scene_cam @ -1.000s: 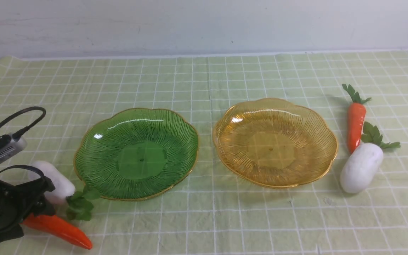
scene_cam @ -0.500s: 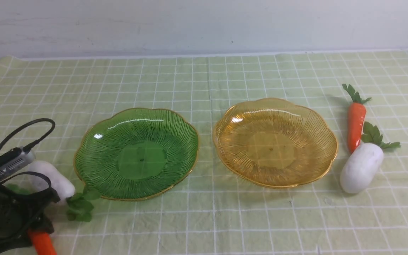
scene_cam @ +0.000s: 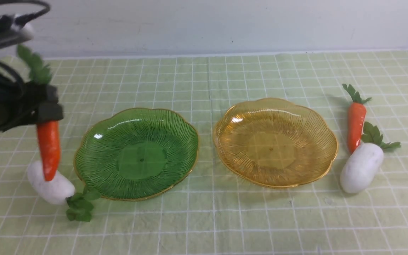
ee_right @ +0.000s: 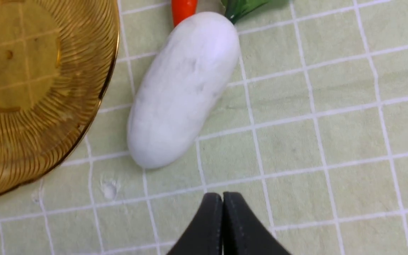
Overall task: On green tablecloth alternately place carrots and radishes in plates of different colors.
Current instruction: 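Pick up the carrot and put it on the nearest plate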
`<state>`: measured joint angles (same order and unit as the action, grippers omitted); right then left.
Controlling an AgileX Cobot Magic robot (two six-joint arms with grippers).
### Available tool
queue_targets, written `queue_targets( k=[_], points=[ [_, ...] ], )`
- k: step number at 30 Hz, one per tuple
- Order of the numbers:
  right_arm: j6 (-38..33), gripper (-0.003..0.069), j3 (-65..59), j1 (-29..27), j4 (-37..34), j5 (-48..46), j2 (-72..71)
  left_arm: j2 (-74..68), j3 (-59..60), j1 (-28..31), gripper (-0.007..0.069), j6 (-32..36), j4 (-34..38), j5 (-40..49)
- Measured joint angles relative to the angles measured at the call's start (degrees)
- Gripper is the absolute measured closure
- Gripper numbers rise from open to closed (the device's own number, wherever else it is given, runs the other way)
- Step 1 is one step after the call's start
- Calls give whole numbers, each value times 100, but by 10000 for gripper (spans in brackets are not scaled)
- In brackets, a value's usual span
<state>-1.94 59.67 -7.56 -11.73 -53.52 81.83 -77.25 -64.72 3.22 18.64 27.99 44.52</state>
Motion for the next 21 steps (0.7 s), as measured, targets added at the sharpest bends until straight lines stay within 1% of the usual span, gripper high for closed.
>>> queue_targets(
  k=[2,4,6,7,11,12,13,15,16,17,18,21],
  points=[
    [0,627,150,0,-129,164,370,-379,-264,-293,338,516,381,18],
    [0,577,275,0,-276,329,752,-780,-484,-538,338,892,611,23],
    [-5,477,416,0,-560,469,1161,-1289,-719,-762,338,1171,715,5],
    [-12,467,426,0,-610,489,1221,-1381,-760,-775,338,1202,720,-1],
    [-88,240,549,0,-1059,693,1734,-2179,-1124,-864,334,1246,730,-26],
    [-99,206,564,0,-1126,707,1843,-2309,-1175,-864,321,1213,730,-26],
    [-134,102,612,0,-1307,733,2105,-2570,-1262,-864,255,1164,724,-33],
    [-231,25,661,0,-1444,799,2344,-2740,-1315,-864,162,1131,724,-108],
    [-285,2,681,0,-1488,827,2432,-2789,-1321,-864,125,1132,724,-143],
    [-300,2,689,0,-1503,834,2473,-2799,-1327,-864,117,1132,724,-140],
    [-386,-18,706,0,-1617,902,2594,-2859,-1329,-864,57,1113,724,-160],
    [-528,-15,725,0,-1807,980,2712,-2900,-1362,-864,20,1050,719,-158]
  ],
)
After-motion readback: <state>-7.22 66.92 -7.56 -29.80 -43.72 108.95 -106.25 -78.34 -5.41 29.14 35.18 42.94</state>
